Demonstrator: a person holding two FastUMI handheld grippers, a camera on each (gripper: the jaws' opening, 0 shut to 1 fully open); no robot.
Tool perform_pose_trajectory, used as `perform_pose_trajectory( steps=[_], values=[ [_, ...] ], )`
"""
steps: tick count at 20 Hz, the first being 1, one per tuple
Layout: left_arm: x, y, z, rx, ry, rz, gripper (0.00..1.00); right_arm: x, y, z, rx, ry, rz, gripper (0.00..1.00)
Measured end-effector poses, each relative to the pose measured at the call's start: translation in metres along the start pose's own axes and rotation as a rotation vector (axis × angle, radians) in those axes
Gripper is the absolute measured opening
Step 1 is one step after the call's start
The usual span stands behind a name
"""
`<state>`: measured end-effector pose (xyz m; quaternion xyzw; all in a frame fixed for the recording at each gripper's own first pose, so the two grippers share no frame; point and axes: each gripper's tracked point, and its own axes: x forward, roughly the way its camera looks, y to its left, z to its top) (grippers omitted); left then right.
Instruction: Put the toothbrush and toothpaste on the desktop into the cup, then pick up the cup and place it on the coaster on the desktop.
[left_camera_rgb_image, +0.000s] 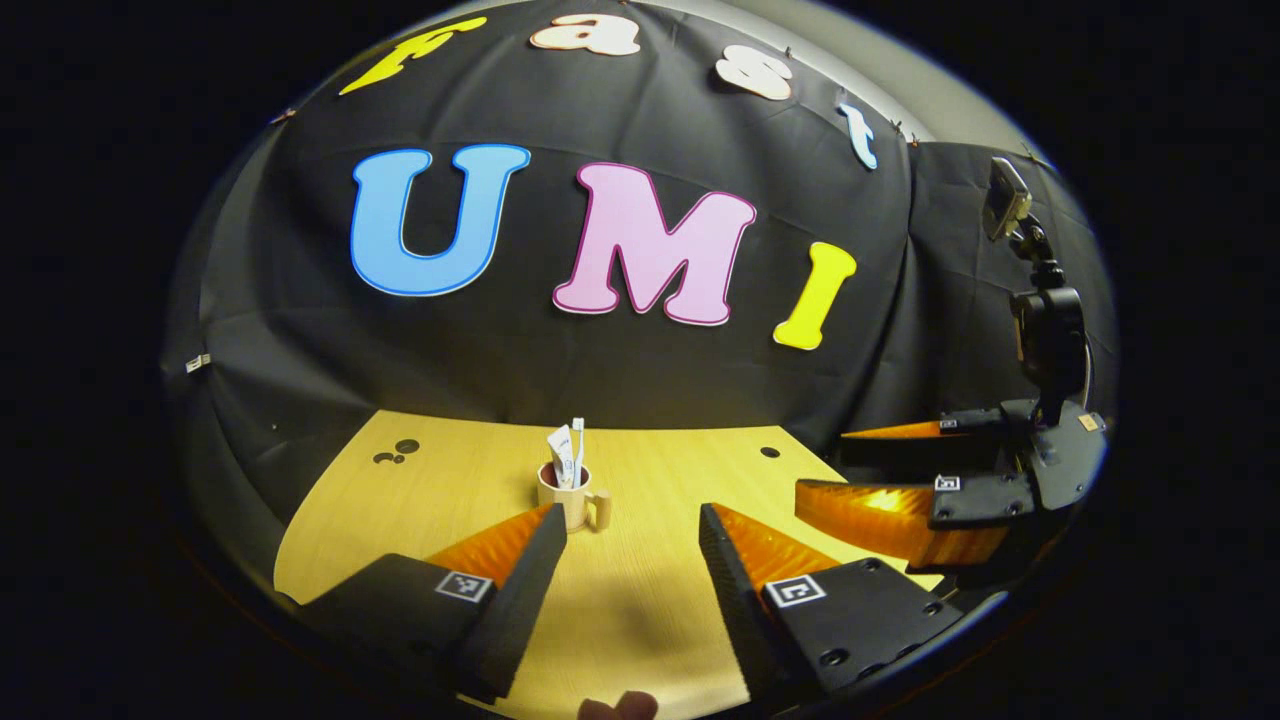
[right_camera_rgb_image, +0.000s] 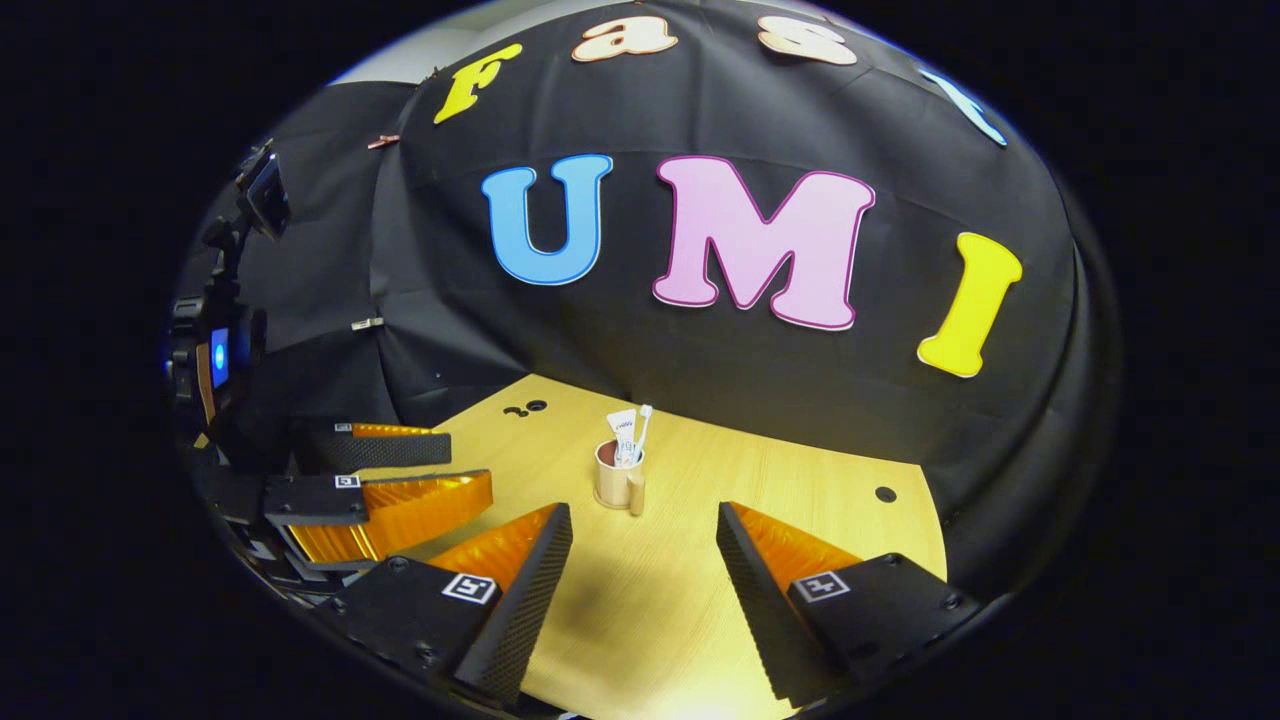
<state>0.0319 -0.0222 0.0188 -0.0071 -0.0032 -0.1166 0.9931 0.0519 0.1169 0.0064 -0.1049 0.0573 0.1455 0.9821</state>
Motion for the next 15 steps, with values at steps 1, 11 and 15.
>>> perform_pose_trajectory(
  steps=[1, 11, 15],
  values=[
    [0.001, 0.001, 0.001, 0.008, -0.002, 0.003, 0.86, -0.001, 0.000, 0.000, 0.002, -0.001, -0.008, 0.92],
    [0.002, 0.007, -0.001, 0.023, 0.017, -0.005, 0.88, 0.004, 0.007, -0.007, 0.009, 0.008, -0.018, 0.96],
    [0.003, 0.009, -0.005, 0.026, 0.029, -0.014, 0.88, 0.004, 0.009, -0.011, 0.011, 0.015, -0.024, 0.96]
  ],
)
